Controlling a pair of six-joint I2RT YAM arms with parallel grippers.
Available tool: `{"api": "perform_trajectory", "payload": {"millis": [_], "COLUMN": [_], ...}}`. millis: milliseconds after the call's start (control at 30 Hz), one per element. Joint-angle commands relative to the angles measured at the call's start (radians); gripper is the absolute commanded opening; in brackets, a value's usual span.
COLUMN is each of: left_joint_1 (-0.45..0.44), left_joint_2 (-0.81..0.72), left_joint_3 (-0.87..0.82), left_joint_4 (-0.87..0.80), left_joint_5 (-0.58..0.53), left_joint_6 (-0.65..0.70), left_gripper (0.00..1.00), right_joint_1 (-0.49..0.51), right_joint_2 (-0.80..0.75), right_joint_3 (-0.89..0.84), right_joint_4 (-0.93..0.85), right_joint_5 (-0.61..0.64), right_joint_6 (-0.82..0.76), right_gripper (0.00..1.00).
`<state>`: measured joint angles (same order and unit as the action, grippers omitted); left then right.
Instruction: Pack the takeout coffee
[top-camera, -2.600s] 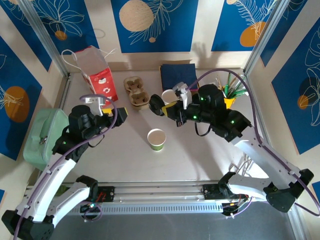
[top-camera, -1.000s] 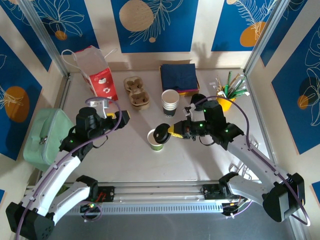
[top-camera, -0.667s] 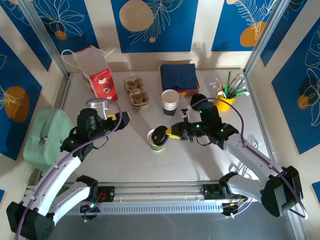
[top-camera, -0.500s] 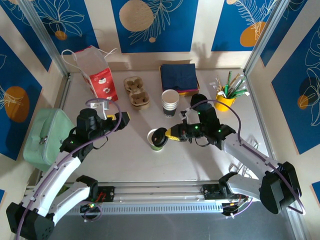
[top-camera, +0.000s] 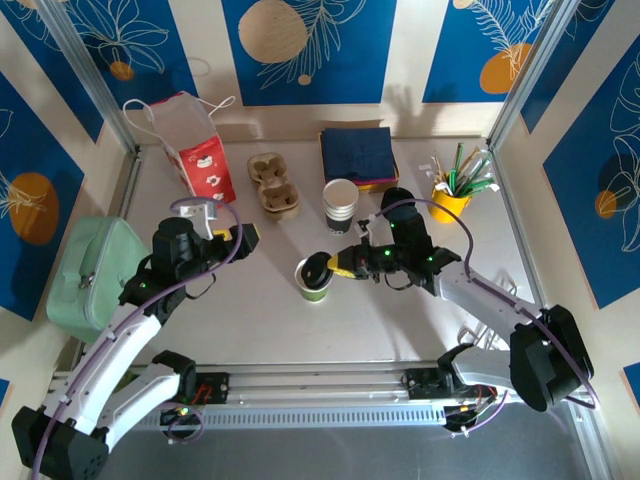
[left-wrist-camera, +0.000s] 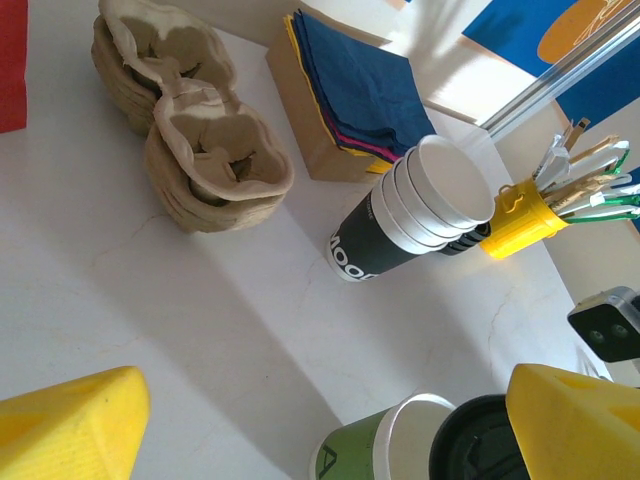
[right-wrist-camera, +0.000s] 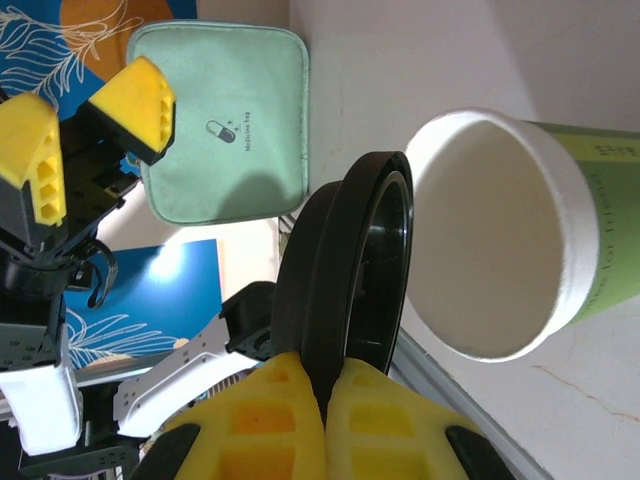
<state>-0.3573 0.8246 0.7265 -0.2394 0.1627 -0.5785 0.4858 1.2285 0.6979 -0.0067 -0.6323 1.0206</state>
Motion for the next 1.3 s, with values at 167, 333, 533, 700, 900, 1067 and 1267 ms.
{"api": "perform_trajectory", "payload": {"millis": [167, 333, 533, 700, 900, 1067, 1267], "left_joint_1": [0.009, 0.009, 0.009, 0.009, 0.009, 0.009, 0.009], "left_joint_2": [-0.018, -0.016, -0.012, -0.011, -0.011, -0.012, -0.01], "left_joint_3": [-0.007, -0.006, -0.007, -0.009, -0.015, -0.011, -0.01], "left_joint_4": [0.009, 0.013, 0.012, 0.008, 0.016, 0.014, 0.015], "left_joint_5": [-0.009, -0.009, -0.009, -0.011, -0.008, -0.008, -0.006], "left_joint_6": [-0.009, -0.01, -0.011, -0.01, -0.017, -0.015, -0.018], "left_gripper": [0.92, 0.92, 0.92, 0.92, 0.92, 0.92, 0.92], "right_joint_1": [-0.007, -0.007, -0.012, -0.015, -0.018, -0.018, -0.017], "right_joint_2": [0.046, 0.066, 0.091, 0.101, 0.109, 0.116, 0.133], "right_joint_3": [-0.022, -0.028, -0.028, -0.029, -0.031, -0.038, -0.048], "right_joint_4": [0.047, 0.053, 0.042, 0.022, 0.008, 0.013, 0.02], "right_joint_5": [-0.013, -0.013, -0.014, -0.007, 0.003, 0.003, 0.0], "right_joint_6": [-0.021, -0.023, -0.027, -0.032, -0.045, -0.048, -0.05], "right_gripper": [0.03, 0.09, 0.15, 0.2, 0.21, 0.22, 0.22]}}
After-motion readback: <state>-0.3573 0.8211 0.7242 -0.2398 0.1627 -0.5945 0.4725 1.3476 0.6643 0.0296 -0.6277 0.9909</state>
